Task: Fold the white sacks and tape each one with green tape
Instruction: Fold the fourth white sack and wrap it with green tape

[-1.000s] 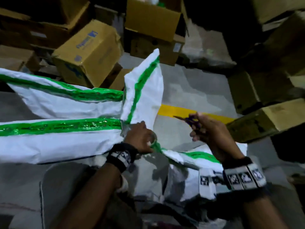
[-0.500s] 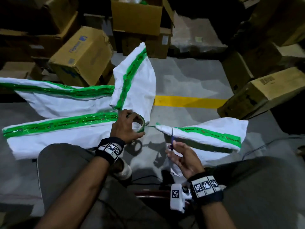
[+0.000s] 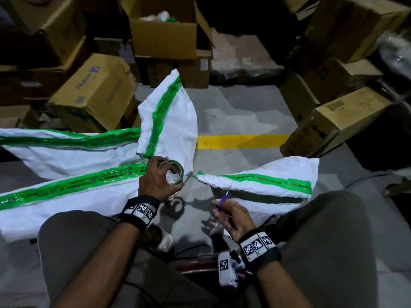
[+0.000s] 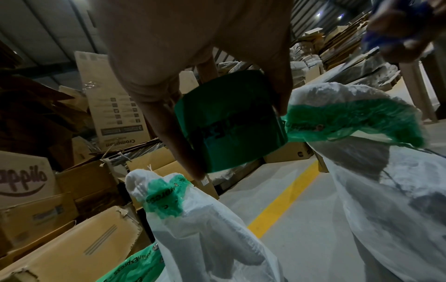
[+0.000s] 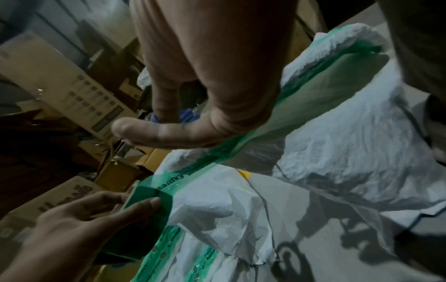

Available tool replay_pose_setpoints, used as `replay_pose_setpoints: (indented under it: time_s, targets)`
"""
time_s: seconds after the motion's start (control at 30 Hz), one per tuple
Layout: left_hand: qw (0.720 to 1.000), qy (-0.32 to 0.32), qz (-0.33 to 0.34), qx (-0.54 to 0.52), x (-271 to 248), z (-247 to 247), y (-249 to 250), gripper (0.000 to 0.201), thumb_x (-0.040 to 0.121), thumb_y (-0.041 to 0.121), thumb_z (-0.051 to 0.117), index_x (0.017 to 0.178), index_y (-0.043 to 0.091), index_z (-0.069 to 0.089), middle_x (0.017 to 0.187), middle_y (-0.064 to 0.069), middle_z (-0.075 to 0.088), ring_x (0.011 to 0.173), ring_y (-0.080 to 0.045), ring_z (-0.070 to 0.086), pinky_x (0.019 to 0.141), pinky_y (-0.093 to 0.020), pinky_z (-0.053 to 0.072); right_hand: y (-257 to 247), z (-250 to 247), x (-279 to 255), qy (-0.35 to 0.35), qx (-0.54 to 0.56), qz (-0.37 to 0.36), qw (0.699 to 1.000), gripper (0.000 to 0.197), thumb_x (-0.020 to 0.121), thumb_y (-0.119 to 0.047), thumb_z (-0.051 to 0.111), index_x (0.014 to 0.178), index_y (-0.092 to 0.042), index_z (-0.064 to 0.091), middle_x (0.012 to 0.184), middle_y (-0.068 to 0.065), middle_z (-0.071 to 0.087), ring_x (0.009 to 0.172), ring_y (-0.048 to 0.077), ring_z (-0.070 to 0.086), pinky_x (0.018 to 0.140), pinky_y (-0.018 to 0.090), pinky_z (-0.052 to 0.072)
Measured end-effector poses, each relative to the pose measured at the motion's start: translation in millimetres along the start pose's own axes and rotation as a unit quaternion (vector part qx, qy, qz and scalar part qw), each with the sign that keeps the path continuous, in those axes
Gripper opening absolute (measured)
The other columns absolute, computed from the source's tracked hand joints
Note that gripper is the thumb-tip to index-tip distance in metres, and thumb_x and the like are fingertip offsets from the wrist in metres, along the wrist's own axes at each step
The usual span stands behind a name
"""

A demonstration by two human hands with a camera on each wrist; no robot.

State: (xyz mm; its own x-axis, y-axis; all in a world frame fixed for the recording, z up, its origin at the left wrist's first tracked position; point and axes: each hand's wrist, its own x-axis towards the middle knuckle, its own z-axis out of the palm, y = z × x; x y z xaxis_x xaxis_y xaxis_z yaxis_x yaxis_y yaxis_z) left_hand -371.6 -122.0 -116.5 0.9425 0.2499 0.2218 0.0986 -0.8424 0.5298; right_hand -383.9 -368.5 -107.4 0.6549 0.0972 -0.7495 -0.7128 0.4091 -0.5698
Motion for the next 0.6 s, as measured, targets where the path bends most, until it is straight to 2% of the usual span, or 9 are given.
replay_pose_setpoints:
  time_s: [0.07, 0.2, 0.23, 0.3, 0.37, 0.47, 0.53, 0.6]
  targets:
    - [1.0, 0.004, -0.004, -0.001, -1, 1, -2, 0.045, 0.052, 0.041, 0.092, 0.084, 0.032, 0.062, 0.118, 0.003, 0.051, 0.114, -0.021, 0.056, 0.065, -0.038, 0.055, -3, 8, -2, -0.038, 0.007, -0.018, 0.999, 0.007, 0.093, -0.005, 0.067, 0.096, -0.002, 0.062, 0.078, 0.01, 0.072, 0.05, 0.013, 0.061, 0.048, 0.021, 0.055]
    - [1.0, 0.01, -0.025, 0.005, -2, 3, -3, 0.043, 0.051, 0.039, 0.092, 0.081, 0.029, 0.062, 0.116, 0.002, 0.05, 0.113, -0.023, 0.054, 0.063, -0.037, 0.054, -10, 27, -9, -0.147, -0.091, -0.045, 0.984, 0.033, 0.095, -0.036, 0.065, 0.104, -0.008, 0.05, 0.079, 0.005, 0.063, 0.044, 0.018, 0.056, 0.041, 0.027, 0.053]
    - [0.999, 0.01, -0.033, 0.007, -2, 3, -2, 0.042, 0.051, 0.038, 0.092, 0.08, 0.028, 0.062, 0.116, 0.001, 0.05, 0.113, -0.024, 0.053, 0.064, -0.037, 0.053, -12, 31, -10, -0.179, -0.115, -0.027, 0.977, 0.039, 0.095, -0.042, 0.063, 0.106, -0.007, 0.049, 0.082, 0.006, 0.063, 0.046, 0.02, 0.057, 0.042, 0.031, 0.055]
    - [0.999, 0.008, -0.041, 0.013, -2, 2, -3, 0.042, 0.052, 0.036, 0.091, 0.08, 0.026, 0.062, 0.116, -0.001, 0.05, 0.114, -0.026, 0.052, 0.064, -0.037, 0.052, -18, 39, -13, -0.249, -0.144, 0.054, 0.956, 0.051, 0.096, -0.056, 0.054, 0.109, -0.007, 0.052, 0.09, 0.007, 0.061, 0.053, 0.028, 0.059, 0.049, 0.041, 0.059]
    - [0.999, 0.008, -0.041, 0.013, -2, 2, -3, 0.042, 0.052, 0.035, 0.092, 0.08, 0.024, 0.062, 0.116, -0.002, 0.049, 0.113, -0.026, 0.051, 0.064, -0.038, 0.053, -23, 46, -11, -0.284, -0.179, 0.103, 0.936, 0.058, 0.095, -0.063, 0.05, 0.11, -0.007, 0.055, 0.094, 0.007, 0.058, 0.057, 0.031, 0.06, 0.052, 0.045, 0.059]
    - [0.999, 0.012, -0.044, 0.01, -3, 0, -4, 0.042, 0.052, 0.034, 0.093, 0.078, 0.022, 0.061, 0.116, -0.003, 0.05, 0.111, -0.023, 0.049, 0.064, -0.032, 0.047, -24, 64, -4, -0.233, -0.253, 0.082, 0.935, 0.056, 0.091, -0.057, 0.058, 0.131, -0.019, 0.047, 0.08, 0.009, 0.055, 0.046, 0.022, 0.05, 0.047, 0.036, 0.056]
    - [0.999, 0.007, -0.045, 0.016, -4, 0, -4, 0.043, 0.053, 0.034, 0.093, 0.076, 0.02, 0.06, 0.117, -0.004, 0.05, 0.112, -0.023, 0.049, 0.064, -0.032, 0.046, -24, 75, 5, -0.188, -0.268, 0.082, 0.941, 0.06, 0.087, -0.055, 0.063, 0.131, -0.02, 0.042, 0.071, 0.009, 0.052, 0.04, 0.015, 0.038, 0.041, 0.026, 0.048]
    - [0.998, -0.006, -0.05, 0.023, -4, 1, -6, 0.044, 0.055, 0.035, 0.092, 0.076, 0.018, 0.059, 0.118, -0.006, 0.049, 0.112, -0.026, 0.049, 0.063, -0.034, 0.048, -28, 85, 15, -0.172, -0.263, 0.096, 0.944, 0.059, 0.084, -0.054, 0.065, 0.127, -0.019, 0.045, 0.068, 0.009, 0.052, 0.039, 0.012, 0.029, 0.037, 0.02, 0.037]
